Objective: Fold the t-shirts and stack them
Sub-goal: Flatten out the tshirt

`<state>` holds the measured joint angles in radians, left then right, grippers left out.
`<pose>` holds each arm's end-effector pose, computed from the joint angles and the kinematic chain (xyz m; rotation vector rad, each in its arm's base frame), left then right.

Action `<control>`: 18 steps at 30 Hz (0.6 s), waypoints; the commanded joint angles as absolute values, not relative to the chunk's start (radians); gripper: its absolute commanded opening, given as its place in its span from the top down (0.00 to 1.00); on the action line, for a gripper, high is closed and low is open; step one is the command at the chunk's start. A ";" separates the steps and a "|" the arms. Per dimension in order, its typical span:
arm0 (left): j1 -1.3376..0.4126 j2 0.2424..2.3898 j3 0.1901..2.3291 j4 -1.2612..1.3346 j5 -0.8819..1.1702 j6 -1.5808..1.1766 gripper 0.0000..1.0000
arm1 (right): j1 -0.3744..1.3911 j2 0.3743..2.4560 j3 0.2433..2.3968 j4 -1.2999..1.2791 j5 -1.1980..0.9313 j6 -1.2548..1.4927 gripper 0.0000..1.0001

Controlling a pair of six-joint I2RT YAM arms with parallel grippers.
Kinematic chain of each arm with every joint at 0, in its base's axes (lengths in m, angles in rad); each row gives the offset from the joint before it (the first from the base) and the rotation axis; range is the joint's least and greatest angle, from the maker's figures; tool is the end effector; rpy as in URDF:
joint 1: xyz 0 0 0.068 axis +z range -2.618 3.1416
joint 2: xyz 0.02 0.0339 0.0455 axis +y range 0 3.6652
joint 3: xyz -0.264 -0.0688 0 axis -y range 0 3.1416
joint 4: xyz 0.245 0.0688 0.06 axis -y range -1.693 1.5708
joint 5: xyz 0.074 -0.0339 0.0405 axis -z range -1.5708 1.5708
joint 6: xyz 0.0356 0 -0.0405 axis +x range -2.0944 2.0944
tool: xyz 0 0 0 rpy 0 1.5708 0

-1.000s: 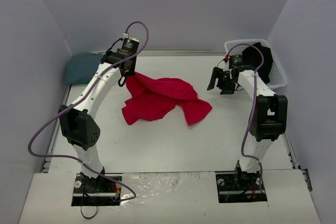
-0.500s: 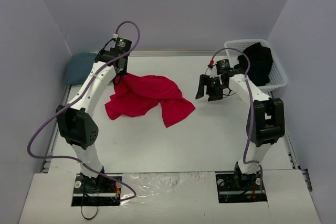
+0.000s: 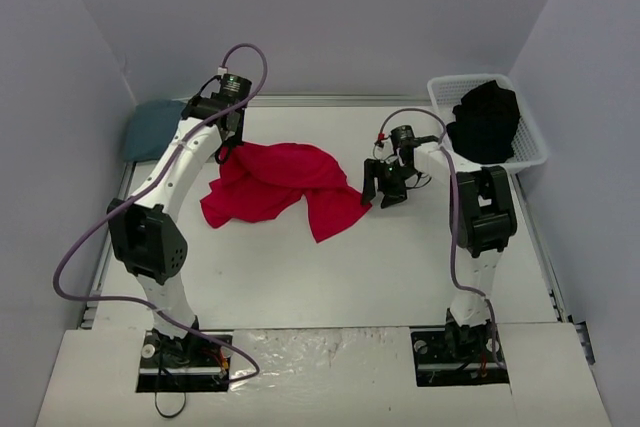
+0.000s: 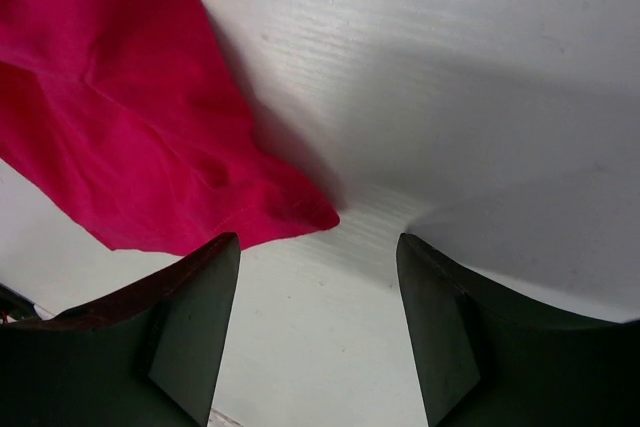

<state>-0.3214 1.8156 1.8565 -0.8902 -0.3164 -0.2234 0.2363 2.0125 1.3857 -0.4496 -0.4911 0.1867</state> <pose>0.3807 -0.1151 0.3586 -0.0263 2.3686 0.1233 0.4010 0.1138 0.1643 -0.2336 2.6490 0.7909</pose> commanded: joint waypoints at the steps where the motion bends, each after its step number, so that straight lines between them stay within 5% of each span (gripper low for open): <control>1: -0.324 1.755 1.847 -0.914 -0.324 -0.225 0.98 | 0.252 2.031 1.436 -0.462 -0.499 0.173 0.40; 9: -0.324 1.749 1.832 -0.911 -0.318 -0.221 0.98 | 0.285 2.092 1.471 -0.446 -0.525 0.179 0.45; 16: -0.324 1.752 1.830 -0.911 -0.314 -0.221 0.98 | 0.307 2.100 1.468 -0.448 -0.531 0.183 0.99; 18: -0.322 1.752 1.832 -0.911 -0.313 -0.222 0.98 | 0.307 2.077 1.465 -0.449 -0.517 0.186 1.00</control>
<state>-0.3214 1.8153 1.8191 -0.8932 -0.3099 -0.2214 0.2993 2.0930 1.4586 -0.4160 -0.5240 0.1833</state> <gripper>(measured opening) 0.034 0.020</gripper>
